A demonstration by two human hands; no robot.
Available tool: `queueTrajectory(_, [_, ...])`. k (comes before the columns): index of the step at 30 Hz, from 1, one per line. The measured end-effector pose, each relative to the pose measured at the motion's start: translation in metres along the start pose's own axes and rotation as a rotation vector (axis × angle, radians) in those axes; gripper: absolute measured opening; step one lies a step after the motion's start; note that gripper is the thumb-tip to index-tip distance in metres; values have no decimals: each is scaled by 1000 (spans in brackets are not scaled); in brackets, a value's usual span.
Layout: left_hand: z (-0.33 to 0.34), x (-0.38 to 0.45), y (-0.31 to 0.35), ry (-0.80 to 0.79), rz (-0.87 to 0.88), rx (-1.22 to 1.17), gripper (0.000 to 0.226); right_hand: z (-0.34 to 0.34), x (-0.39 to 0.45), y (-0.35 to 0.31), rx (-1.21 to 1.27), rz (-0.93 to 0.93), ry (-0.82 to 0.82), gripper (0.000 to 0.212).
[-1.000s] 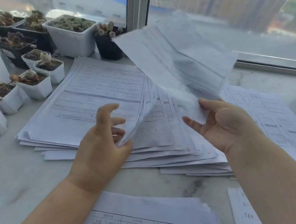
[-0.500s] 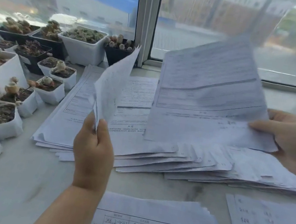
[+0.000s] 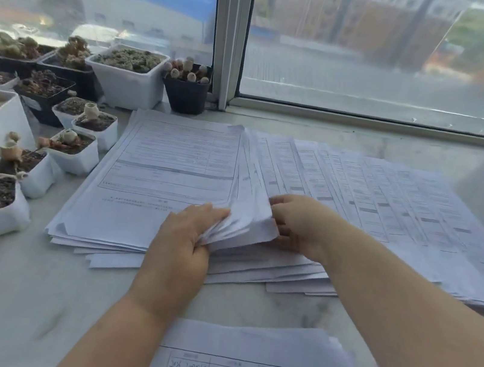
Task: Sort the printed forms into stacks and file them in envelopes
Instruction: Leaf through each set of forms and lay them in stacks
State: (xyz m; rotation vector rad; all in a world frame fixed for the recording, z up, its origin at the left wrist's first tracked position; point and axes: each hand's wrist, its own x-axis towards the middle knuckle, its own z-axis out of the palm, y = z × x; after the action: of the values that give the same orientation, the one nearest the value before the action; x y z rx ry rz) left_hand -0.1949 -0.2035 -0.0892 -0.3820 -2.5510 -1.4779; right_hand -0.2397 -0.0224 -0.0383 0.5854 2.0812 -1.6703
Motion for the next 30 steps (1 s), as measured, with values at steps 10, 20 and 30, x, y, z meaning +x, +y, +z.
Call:
queueTrajectory(10, [4,3,0,-123,-40,316,44,-59,-211,92,100,-129,74,15])
queueTrajectory(20, [-25,-23,80,-524,26,679,68,-26,-313,185,112,-14,194,11])
queueTrajectory(30, [-25,-288,137,-587,223,303,44,-2,-353,245,-421,-107,409,19])
